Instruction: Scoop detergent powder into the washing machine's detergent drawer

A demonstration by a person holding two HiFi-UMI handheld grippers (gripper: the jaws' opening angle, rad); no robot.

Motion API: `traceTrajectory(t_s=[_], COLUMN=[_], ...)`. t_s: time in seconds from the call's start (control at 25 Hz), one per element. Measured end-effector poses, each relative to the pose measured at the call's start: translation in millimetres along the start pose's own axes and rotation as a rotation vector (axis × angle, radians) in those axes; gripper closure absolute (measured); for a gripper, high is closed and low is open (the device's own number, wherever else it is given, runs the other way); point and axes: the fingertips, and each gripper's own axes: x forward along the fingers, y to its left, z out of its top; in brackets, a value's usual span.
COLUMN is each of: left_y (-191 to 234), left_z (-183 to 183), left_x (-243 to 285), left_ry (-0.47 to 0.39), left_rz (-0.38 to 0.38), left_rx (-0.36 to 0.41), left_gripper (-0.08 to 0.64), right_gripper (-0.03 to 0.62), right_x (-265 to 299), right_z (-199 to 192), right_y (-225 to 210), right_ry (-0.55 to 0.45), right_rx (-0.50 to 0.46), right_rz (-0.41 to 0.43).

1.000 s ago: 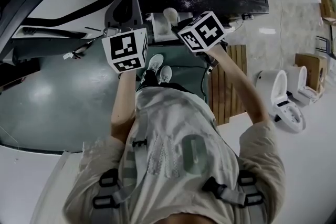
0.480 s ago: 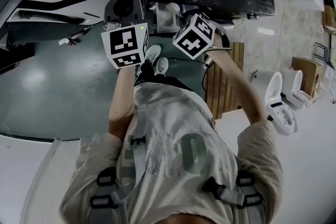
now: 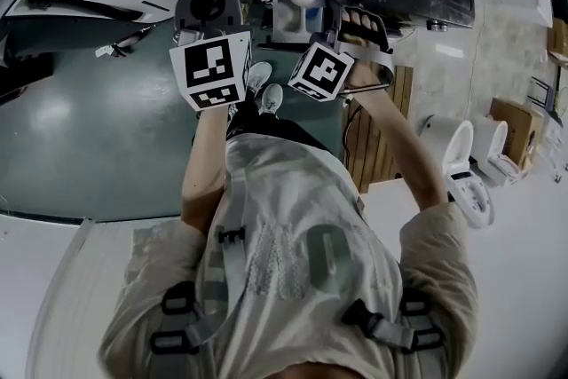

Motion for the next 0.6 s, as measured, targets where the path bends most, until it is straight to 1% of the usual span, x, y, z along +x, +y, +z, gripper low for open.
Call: traceTrajectory(t_s=[0.04, 0.12, 0.24, 0.44, 0.6], left_y=[0.6, 1.2, 1.9, 0.9, -1.6], left_z=[-1.7, -4.9, -8.0, -9.3, -8.3], left_x=[-0.7, -1.1, -1.0, -2.3, -2.2], left_ry=[0.003, 0.008, 0.01, 0.011, 0.008], left_rz=[0.003, 0.007, 0.011, 0.012, 0.01], left_rx=[-0.002, -0.005, -0.008, -0.005, 0.0], left_gripper=[0.541, 0.54, 0.54, 0.541, 0.541], right_gripper=[0.586, 0.586, 0.586, 0.586, 0.586], right_x=[-0.2, 0.4, 3.1, 0.3, -0.9], right_z=[1.0, 1.2, -0.2, 2.3, 6.3], right_y=[-1.9, -3.1, -1.7, -7.0, -11.9], right_ry=[-0.004, -0.013, -0.018, -0.021, -0.033], right_rx=[-0.025, -0.043, -0.026, -0.034, -0.015], right_rz=[-0.032, -0.065, -0.071, -0.096, -0.119])
